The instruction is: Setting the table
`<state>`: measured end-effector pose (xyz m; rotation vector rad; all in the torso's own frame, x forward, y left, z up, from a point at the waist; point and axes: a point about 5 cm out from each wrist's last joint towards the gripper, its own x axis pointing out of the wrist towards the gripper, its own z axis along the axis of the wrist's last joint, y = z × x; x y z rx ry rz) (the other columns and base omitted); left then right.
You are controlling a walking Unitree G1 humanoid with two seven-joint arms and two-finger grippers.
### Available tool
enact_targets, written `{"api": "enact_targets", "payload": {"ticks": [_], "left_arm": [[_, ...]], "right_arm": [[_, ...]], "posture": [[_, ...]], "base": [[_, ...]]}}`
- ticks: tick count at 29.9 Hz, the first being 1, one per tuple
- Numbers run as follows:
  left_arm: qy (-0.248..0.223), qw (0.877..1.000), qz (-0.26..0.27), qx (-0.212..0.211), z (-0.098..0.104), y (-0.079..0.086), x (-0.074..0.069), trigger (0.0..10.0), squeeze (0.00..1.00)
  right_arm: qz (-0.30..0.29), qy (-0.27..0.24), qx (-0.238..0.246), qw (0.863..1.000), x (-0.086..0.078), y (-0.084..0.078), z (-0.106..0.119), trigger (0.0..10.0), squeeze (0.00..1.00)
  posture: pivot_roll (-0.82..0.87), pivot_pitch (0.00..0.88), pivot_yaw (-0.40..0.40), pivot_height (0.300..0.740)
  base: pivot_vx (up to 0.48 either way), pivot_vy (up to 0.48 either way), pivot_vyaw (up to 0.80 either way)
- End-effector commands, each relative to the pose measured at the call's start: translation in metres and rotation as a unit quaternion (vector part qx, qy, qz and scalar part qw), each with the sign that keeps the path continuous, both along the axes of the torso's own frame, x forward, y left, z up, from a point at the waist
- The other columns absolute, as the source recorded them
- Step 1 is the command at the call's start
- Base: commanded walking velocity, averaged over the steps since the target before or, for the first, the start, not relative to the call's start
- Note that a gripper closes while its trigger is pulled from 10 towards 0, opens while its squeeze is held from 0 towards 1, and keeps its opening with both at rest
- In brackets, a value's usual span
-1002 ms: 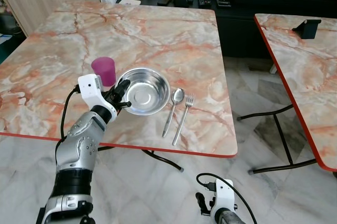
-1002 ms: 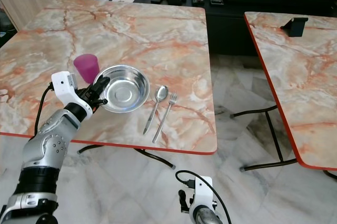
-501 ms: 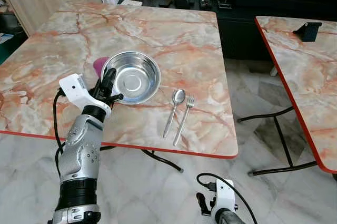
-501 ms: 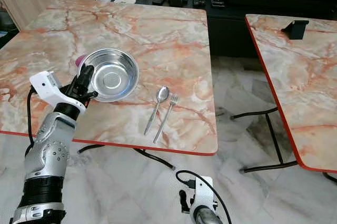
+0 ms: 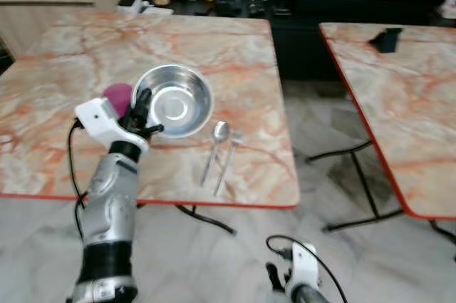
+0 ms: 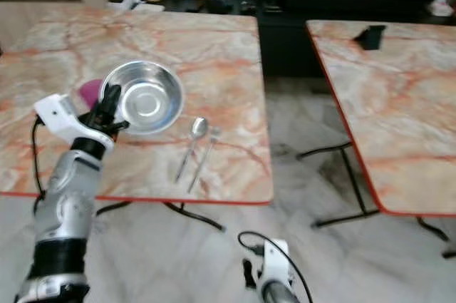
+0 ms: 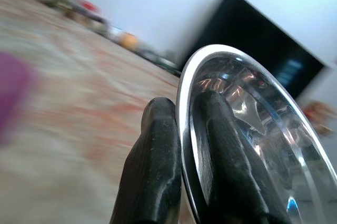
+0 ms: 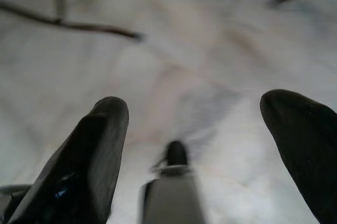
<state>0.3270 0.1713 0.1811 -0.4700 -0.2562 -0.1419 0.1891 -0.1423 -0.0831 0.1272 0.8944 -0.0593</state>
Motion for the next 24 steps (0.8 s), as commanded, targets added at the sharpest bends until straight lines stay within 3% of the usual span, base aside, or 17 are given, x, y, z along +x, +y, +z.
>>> {"api": "enact_targets", "payload": {"ticks": [1, 20, 24], "left_arm": [[0.000, 1.000, 0.009, 0.007, 0.0008, 0.0026, 0.0016, 10.0, 0.00], [0.015, 0.999, 0.030, 0.027, -0.0012, 0.0072, 0.0057, 10.0, 0.00], [0.017, 0.999, 0.030, 0.031, -0.0016, 0.0067, 0.0059, 10.0, 0.00]], "right_arm": [[-0.003, 0.005, 0.006, 1.000, -0.0019, 0.0032, -0.0011, 10.0, 0.00], [0.009, 0.000, 0.001, 1.000, 0.0013, 0.0041, 0.0005, 10.0, 0.00], [0.010, -0.002, -0.006, 1.000, 0.0019, 0.0036, 0.0009, 10.0, 0.00]], "posture": [[0.00, 0.003, -0.044, 0.740], [0.01, 0.024, -0.040, 0.740], [0.01, 0.028, -0.040, 0.740]], "base": [[0.000, -0.322, 0.00], [0.000, -0.318, 0.00], [0.000, -0.315, 0.61]]}}
